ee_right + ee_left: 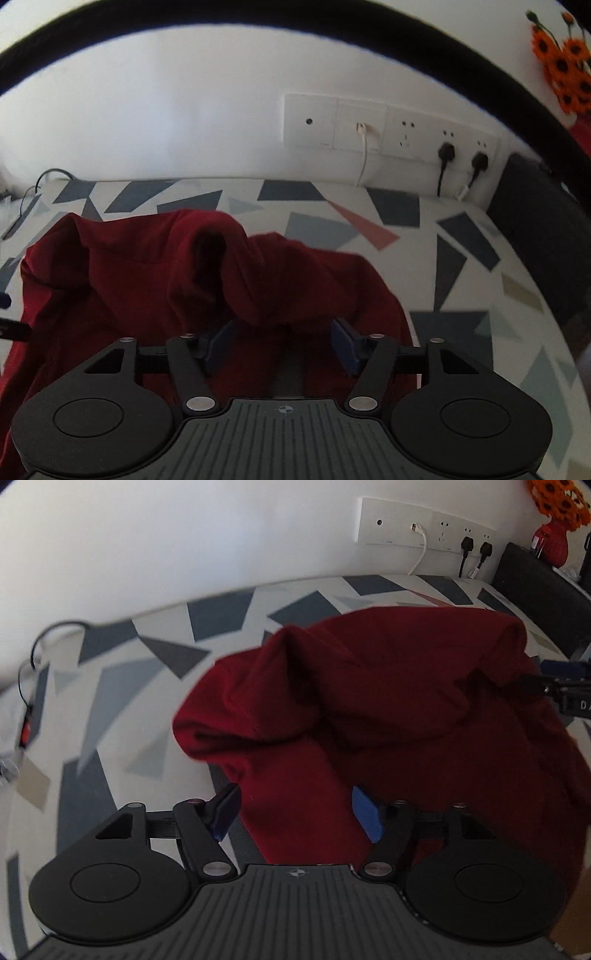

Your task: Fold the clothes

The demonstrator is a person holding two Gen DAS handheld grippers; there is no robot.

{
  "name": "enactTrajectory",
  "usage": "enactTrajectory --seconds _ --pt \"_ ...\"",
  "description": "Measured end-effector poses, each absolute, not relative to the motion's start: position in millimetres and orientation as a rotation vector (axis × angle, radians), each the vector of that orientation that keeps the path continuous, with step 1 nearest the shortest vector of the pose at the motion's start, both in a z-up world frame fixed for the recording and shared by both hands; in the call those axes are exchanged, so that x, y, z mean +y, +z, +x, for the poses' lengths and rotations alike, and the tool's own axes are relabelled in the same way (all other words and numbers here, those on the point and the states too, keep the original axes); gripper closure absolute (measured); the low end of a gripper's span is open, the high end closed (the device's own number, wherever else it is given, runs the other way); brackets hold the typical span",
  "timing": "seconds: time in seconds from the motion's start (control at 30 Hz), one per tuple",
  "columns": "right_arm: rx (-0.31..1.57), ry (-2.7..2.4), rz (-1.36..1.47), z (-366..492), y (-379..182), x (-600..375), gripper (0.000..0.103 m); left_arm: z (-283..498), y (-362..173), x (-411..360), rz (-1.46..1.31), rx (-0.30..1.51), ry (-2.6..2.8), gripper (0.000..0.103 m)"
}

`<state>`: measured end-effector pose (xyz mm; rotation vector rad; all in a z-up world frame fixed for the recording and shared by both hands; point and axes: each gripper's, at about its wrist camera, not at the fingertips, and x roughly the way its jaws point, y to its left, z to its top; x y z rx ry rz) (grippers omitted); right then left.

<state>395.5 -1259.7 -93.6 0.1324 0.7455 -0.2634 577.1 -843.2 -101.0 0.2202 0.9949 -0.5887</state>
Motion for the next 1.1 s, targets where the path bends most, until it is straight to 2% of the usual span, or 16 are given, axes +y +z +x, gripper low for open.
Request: enactTrajectory --seconds 0.13,0.23,0.5,0.53,0.57,0.6,0.63,0.67,0.73,0.8,1.1 --pt "0.777 -0.224 0.286 356 -98 -1266 0.041 545 -114 -813 0.067 1.090 -0.625 0.027" --pt "0.827 -0.202 0.278 334 -111 -1260 0.038 536 -123 -809 0.030 1.103 -0.615 0.027" --pt "0.847 -0.186 0.250 339 -133 -1239 0.043 542 -136 -824 -0.053 1.127 -0.635 0.030" --pt "0.851 -0.188 0.263 345 -135 -1238 0.043 544 -137 -824 -0.068 1.129 -0.634 0.040" --pt "0.856 -0.191 0.278 352 -136 -1238 0.044 546 -137 -821 -0.085 1.134 -0.625 0.059" --pt "0.861 -0.194 0.294 358 -137 -1239 0.048 548 -138 -818 -0.103 1.138 -0.616 0.071" --pt "0.865 -0.201 0.301 362 -139 -1238 0.052 551 -138 -813 -0.127 1.142 -0.601 0.087" --pt "0.853 -0.213 0.287 363 -140 -1236 0.055 554 -137 -806 -0.156 1.144 -0.582 0.090" --pt "0.858 -0.220 0.260 364 -139 -1232 0.078 560 -135 -791 -0.206 1.140 -0.544 0.094" --pt "0.864 -0.226 0.272 363 -138 -1235 0.090 562 -128 -776 -0.205 1.103 -0.495 0.095" --pt "0.901 -0.367 0.395 338 -130 -1253 0.096 568 -95 -701 -0.236 0.930 -0.173 0.096"
